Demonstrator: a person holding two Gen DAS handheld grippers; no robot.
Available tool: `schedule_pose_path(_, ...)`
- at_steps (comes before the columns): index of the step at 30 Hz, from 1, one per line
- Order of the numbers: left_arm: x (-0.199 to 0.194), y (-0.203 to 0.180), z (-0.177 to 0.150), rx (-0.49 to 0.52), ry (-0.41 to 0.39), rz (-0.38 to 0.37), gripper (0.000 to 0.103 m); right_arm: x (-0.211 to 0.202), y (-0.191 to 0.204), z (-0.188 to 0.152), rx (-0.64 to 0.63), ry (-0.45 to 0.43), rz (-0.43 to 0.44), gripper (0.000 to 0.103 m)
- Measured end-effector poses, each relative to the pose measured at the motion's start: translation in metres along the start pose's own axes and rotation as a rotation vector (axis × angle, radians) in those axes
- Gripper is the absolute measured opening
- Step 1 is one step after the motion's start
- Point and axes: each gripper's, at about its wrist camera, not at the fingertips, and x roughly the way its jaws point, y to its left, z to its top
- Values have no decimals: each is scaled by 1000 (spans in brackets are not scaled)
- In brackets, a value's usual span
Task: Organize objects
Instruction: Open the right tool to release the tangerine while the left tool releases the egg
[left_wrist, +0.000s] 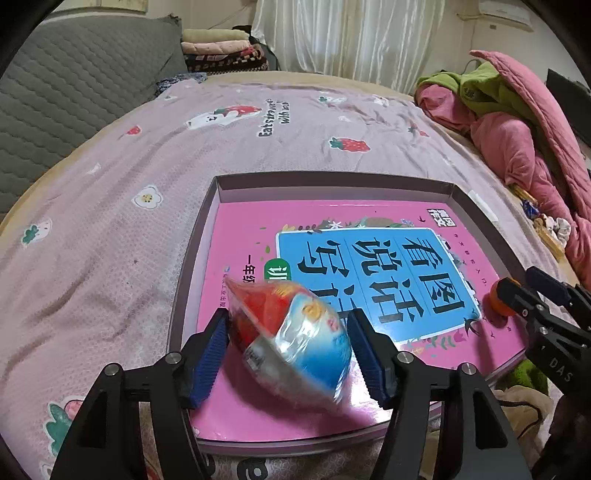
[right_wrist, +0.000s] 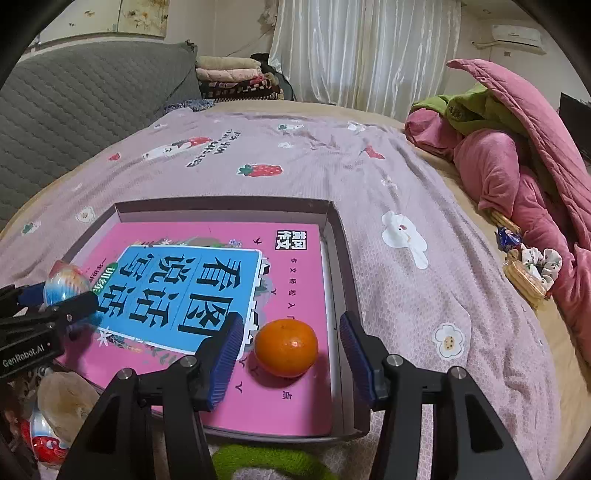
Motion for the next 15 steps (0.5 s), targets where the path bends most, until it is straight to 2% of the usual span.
schedule_pose_path(2,-1,0,0,6,-3,3,67,-2,0,1,1,-8,5,54)
schedule_pose_path(5,-4,0,-1,13,-10,7,72,-5,1,1,-2,-19,9,54)
schedule_pose_path(7,-6,2,-1,11,-18,8,72,-6,1,2,-4,-24,5,58)
schedule_pose_path(15,-24,10,1,-38,-83,-3,75,-14,1,3,-4,-57,7,61)
